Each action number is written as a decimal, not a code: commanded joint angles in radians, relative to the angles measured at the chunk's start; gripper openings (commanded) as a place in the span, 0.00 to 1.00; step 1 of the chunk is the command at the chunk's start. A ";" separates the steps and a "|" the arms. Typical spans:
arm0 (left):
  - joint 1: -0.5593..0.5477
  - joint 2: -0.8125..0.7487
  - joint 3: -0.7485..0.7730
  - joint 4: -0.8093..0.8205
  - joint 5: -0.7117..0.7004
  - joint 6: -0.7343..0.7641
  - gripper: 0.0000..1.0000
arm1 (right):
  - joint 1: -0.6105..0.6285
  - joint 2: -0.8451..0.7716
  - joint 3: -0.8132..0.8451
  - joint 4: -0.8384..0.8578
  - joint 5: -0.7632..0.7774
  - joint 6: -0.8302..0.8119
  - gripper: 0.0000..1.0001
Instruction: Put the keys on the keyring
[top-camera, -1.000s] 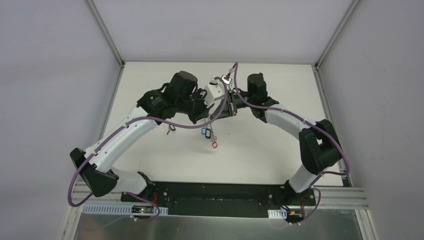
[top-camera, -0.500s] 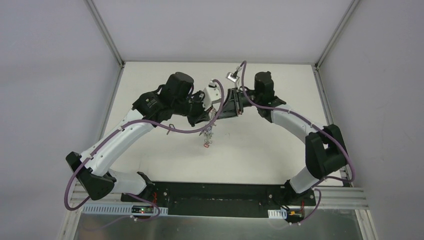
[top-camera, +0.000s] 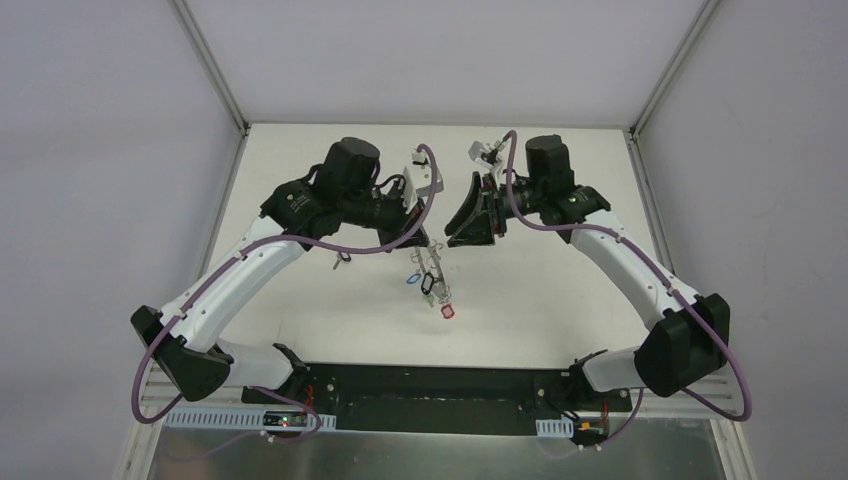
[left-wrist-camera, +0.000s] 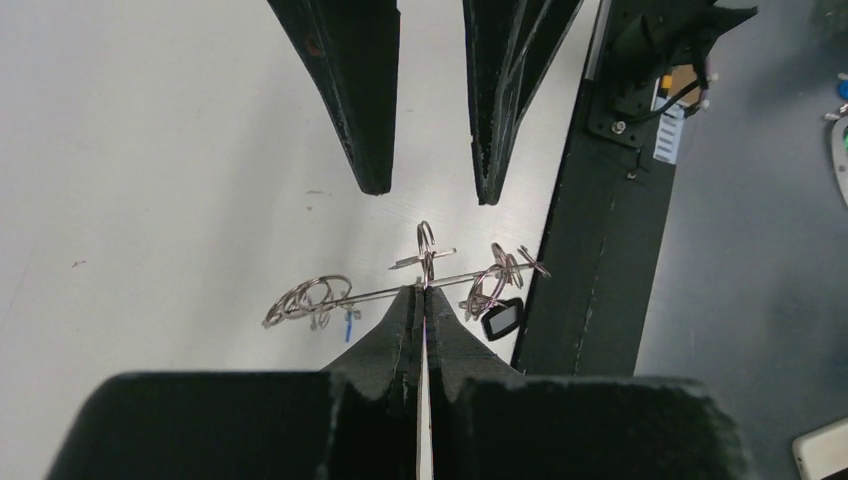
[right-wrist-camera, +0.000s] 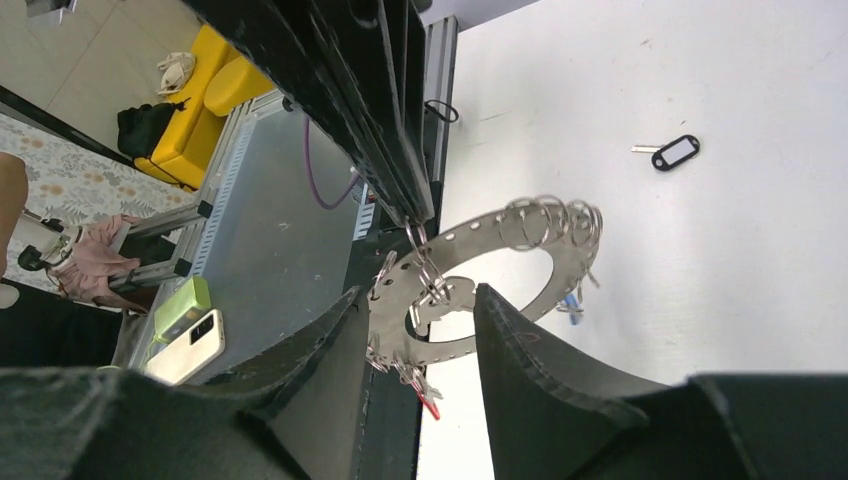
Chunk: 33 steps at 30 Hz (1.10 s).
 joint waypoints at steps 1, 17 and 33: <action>0.026 -0.011 0.001 0.112 0.112 -0.101 0.00 | 0.012 -0.021 0.033 -0.081 -0.006 -0.112 0.46; 0.044 0.005 -0.030 0.185 0.162 -0.190 0.00 | 0.060 0.019 0.068 -0.053 0.020 -0.077 0.29; 0.069 -0.012 -0.072 0.213 0.173 -0.202 0.00 | 0.061 -0.003 0.058 -0.048 0.038 -0.071 0.08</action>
